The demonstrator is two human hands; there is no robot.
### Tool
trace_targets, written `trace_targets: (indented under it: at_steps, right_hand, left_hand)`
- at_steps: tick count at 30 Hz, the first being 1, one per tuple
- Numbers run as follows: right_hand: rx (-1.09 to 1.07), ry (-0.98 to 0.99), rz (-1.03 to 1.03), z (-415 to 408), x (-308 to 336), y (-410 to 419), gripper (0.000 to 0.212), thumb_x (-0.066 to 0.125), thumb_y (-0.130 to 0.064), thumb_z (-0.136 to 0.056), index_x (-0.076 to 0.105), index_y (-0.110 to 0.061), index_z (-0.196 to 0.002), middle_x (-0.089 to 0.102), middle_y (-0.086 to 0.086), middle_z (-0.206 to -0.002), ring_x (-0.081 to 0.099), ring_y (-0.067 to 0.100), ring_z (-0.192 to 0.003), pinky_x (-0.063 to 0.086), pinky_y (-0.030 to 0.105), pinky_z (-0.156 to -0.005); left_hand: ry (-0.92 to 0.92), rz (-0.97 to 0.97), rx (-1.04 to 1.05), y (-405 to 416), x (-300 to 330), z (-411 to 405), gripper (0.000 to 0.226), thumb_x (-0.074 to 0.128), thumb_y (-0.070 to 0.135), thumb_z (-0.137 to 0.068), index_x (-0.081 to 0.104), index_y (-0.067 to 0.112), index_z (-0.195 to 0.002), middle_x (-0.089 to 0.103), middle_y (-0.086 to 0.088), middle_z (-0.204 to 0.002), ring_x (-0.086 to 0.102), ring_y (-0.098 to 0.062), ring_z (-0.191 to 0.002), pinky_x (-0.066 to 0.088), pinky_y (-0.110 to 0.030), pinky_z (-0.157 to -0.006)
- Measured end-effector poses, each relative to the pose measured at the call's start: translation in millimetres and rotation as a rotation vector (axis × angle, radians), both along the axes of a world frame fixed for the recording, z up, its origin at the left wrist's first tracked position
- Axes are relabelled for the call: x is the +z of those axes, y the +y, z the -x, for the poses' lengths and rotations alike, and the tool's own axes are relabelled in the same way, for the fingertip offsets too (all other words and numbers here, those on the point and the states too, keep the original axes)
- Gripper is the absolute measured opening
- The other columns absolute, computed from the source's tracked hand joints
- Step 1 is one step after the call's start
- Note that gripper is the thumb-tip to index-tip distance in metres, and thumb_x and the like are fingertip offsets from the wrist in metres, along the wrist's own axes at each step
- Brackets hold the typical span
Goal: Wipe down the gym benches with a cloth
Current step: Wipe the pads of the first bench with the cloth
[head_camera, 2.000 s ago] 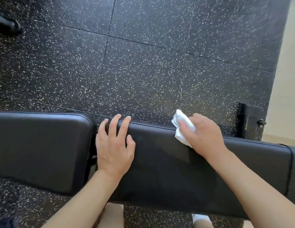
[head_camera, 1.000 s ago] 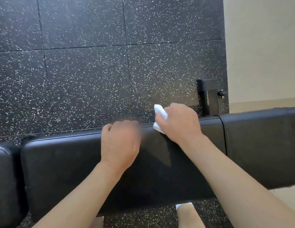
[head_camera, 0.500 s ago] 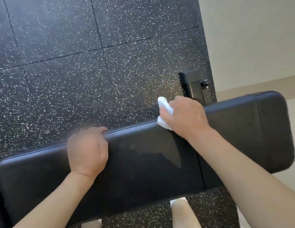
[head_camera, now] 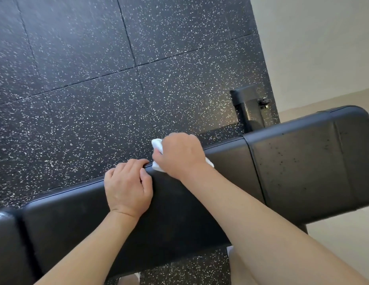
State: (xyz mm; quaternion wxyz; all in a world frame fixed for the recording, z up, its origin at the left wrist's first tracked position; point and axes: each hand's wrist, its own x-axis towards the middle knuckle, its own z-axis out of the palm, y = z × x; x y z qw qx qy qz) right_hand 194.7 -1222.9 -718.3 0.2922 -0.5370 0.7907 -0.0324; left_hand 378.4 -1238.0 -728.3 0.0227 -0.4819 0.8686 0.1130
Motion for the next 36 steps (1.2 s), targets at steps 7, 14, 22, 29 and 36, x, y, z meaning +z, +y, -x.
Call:
trace_targets:
  at_steps: [7, 14, 22, 29, 36]
  right_hand:
    - [-0.122, 0.303, 0.320, 2.3, 9.4, 48.2, 0.029, 0.050, -0.033, -0.096, 0.060, -0.015, -0.076, 0.049, 0.004, -0.071, 0.050, 0.029, -0.064, 0.034, 0.039, -0.056]
    - [-0.556, 0.399, 0.456, -41.9, 2.8, 113.6, 0.030, 0.062, -0.030, -0.093, 0.068, -0.003, -0.106, 0.056, 0.013, -0.088, 0.052, 0.035, -0.071, 0.043, 0.046, -0.059]
    - [-0.480, 0.310, 0.486, -113.8, 2.8, 156.0, 0.023, 0.066, -0.025, -0.088, 0.072, -0.008, -0.102, 0.055, 0.009, -0.084, 0.048, 0.031, -0.070, 0.037, 0.044, -0.059]
    - [-0.799, 0.481, 0.451, -41.2, 1.5, 208.8, 0.023, 0.061, -0.027, -0.091, 0.069, -0.007, -0.098, 0.054, 0.010, -0.082, 0.049, 0.032, -0.069, 0.040, 0.044, -0.059]
    - [-0.725, 0.338, 0.497, -76.5, 9.3, 206.8, 0.027, 0.075, -0.029, -0.074, 0.070, -0.009, -0.092, 0.057, 0.006, -0.081, 0.051, 0.029, -0.068, 0.034, 0.039, -0.057]
  left_hand:
    - [-0.010, -0.101, 0.012, -2.1, 8.1, 0.6, 0.038, 0.039, 0.030, -0.097, 0.073, 0.022, -0.113, 0.073, 0.004, -0.103, 0.065, -0.028, -0.092, 0.043, -0.044, -0.086]
    - [0.044, -0.117, -0.093, -0.3, 6.4, -3.5, 0.044, 0.036, 0.038, -0.097, 0.069, 0.024, -0.122, 0.070, 0.003, -0.112, 0.063, -0.028, -0.101, 0.042, -0.044, -0.088]
    - [0.040, -0.111, -0.448, -0.2, 4.6, -14.1, 0.072, 0.046, 0.053, -0.093, 0.040, 0.021, -0.156, 0.052, 0.001, -0.153, 0.052, -0.026, -0.132, 0.043, -0.047, -0.102]
    - [-0.007, -0.106, -0.811, 8.1, 13.8, -2.8, 0.071, 0.045, 0.040, -0.096, 0.029, 0.028, -0.164, 0.019, -0.004, -0.174, 0.022, -0.039, -0.157, 0.028, -0.062, -0.121]
    - [-0.025, -0.029, -0.918, 35.0, 9.4, -2.3, 0.073, 0.051, 0.050, -0.091, 0.039, 0.030, -0.161, 0.019, 0.001, -0.174, 0.007, -0.042, -0.161, 0.016, -0.078, -0.118]
